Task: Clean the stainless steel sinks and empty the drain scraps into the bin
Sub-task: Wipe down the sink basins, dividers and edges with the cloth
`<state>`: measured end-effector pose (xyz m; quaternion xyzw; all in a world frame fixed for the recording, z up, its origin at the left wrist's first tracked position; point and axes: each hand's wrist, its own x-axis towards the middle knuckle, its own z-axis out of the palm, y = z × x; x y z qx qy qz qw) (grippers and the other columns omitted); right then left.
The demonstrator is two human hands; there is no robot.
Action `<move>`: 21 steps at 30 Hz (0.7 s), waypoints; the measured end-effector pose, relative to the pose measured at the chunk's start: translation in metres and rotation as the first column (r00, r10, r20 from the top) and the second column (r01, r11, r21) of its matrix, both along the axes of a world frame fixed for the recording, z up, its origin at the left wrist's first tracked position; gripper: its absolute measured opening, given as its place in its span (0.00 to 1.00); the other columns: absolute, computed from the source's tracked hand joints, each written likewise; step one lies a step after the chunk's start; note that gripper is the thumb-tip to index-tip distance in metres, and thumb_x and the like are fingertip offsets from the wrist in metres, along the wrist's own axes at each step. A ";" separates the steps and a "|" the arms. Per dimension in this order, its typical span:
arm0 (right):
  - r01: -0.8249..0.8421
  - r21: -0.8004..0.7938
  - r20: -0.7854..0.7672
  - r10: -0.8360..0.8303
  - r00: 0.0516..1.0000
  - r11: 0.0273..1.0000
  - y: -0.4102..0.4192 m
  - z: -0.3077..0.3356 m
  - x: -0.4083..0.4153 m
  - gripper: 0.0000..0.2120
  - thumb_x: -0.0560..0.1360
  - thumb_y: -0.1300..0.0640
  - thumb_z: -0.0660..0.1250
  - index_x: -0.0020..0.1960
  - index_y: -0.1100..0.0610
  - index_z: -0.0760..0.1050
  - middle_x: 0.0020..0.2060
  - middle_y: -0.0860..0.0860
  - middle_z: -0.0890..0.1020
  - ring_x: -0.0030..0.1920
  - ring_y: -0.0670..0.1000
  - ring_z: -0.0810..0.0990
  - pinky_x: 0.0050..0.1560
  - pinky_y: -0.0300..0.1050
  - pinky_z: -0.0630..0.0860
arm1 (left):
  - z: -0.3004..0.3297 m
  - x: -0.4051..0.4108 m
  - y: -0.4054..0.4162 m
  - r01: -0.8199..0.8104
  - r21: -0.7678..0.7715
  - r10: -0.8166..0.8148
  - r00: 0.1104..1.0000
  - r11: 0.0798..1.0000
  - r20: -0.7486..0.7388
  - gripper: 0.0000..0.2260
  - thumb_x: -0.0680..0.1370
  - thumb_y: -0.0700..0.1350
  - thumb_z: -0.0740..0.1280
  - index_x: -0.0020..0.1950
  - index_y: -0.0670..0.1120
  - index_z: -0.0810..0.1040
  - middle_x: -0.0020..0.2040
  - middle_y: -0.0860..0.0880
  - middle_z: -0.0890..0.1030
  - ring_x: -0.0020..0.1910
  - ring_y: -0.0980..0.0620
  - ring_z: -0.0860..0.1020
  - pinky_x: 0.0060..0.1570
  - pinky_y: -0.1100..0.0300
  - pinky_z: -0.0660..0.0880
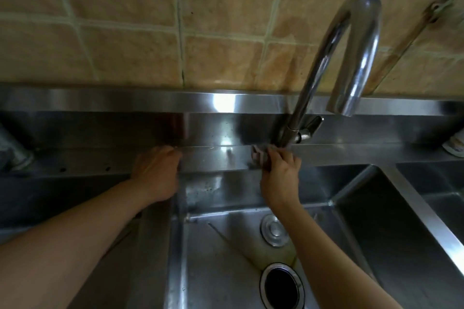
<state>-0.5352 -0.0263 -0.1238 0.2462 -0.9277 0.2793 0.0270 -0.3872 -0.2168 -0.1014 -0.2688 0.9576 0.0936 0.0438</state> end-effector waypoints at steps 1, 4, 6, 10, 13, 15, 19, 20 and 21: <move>-0.014 0.027 -0.012 0.015 1.000 1.000 -0.010 0.003 -0.002 0.20 0.74 0.67 0.62 0.66 0.62 0.71 0.67 0.59 0.69 0.64 0.63 0.63 0.59 0.57 0.68 | 0.001 0.010 -0.008 -0.029 -0.002 0.029 1.000 1.000 0.005 0.18 0.76 0.45 0.64 0.65 0.47 0.72 0.66 0.47 0.70 0.64 0.45 0.68 0.62 0.51 0.68; -0.069 0.303 0.079 0.047 0.996 0.950 -0.035 -0.001 -0.012 0.28 0.78 0.51 0.61 0.72 0.64 0.60 0.70 0.61 0.62 0.68 0.63 0.59 0.69 0.56 0.61 | -0.002 0.037 -0.028 -0.059 0.003 0.059 0.998 0.998 0.016 0.15 0.75 0.44 0.62 0.62 0.48 0.73 0.62 0.48 0.71 0.62 0.45 0.69 0.61 0.49 0.69; -0.046 0.379 0.087 0.015 0.996 0.924 -0.047 -0.007 -0.011 0.29 0.78 0.47 0.57 0.71 0.65 0.58 0.70 0.62 0.61 0.69 0.62 0.58 0.70 0.55 0.58 | -0.006 0.051 -0.038 -0.049 0.020 0.049 0.999 0.999 0.009 0.16 0.75 0.43 0.62 0.62 0.49 0.73 0.61 0.49 0.70 0.62 0.46 0.69 0.61 0.50 0.68; 0.035 0.370 0.075 -0.067 0.995 0.928 -0.057 -0.007 -0.001 0.25 0.77 0.47 0.53 0.68 0.61 0.65 0.71 0.61 0.62 0.70 0.62 0.57 0.70 0.55 0.57 | -0.013 0.060 -0.043 -0.017 0.042 0.020 0.997 0.999 -0.070 0.19 0.74 0.40 0.62 0.64 0.50 0.73 0.64 0.51 0.69 0.64 0.49 0.67 0.62 0.53 0.66; -0.067 0.415 0.106 0.025 0.994 0.907 -0.076 -0.007 0.023 0.25 0.78 0.48 0.54 0.73 0.57 0.61 0.72 0.59 0.59 0.70 0.63 0.57 0.70 0.55 0.56 | -0.014 0.065 -0.050 0.026 0.093 -0.014 0.993 0.995 -0.119 0.20 0.74 0.39 0.62 0.65 0.48 0.73 0.66 0.50 0.69 0.65 0.48 0.66 0.63 0.53 0.67; -0.177 0.428 0.119 0.139 0.983 0.886 -0.098 -0.007 0.049 0.31 0.73 0.44 0.48 0.73 0.54 0.61 0.72 0.59 0.60 0.70 0.63 0.58 0.70 0.55 0.56 | -0.012 0.075 -0.056 0.029 0.149 -0.006 0.988 0.988 -0.154 0.21 0.74 0.37 0.62 0.67 0.48 0.71 0.67 0.50 0.70 0.66 0.49 0.67 0.63 0.55 0.67; -0.332 0.478 0.128 0.310 0.942 0.813 -0.149 -0.005 0.093 0.34 0.72 0.42 0.39 0.72 0.55 0.64 0.70 0.59 0.65 0.69 0.63 0.61 0.68 0.56 0.59 | -0.005 0.112 -0.074 -0.075 0.125 0.099 0.976 0.989 -0.195 0.23 0.74 0.37 0.64 0.69 0.49 0.69 0.68 0.52 0.69 0.66 0.51 0.67 0.64 0.59 0.65; -0.367 0.497 0.142 0.343 0.928 0.787 -0.161 -0.005 0.103 0.32 0.74 0.42 0.42 0.72 0.56 0.63 0.70 0.59 0.65 0.69 0.62 0.61 0.68 0.56 0.59 | -0.003 0.126 -0.079 -0.103 0.121 0.124 0.975 0.987 -0.184 0.24 0.74 0.37 0.64 0.70 0.49 0.68 0.68 0.52 0.68 0.67 0.51 0.66 0.65 0.59 0.64; -0.396 0.510 0.161 0.367 0.916 0.764 -0.172 -0.005 0.111 0.29 0.75 0.44 0.45 0.72 0.56 0.62 0.70 0.59 0.65 0.70 0.62 0.61 0.70 0.57 0.59 | -0.001 0.138 -0.084 -0.120 0.120 0.139 0.975 0.986 -0.172 0.24 0.74 0.37 0.64 0.71 0.48 0.67 0.69 0.51 0.67 0.67 0.51 0.66 0.65 0.59 0.63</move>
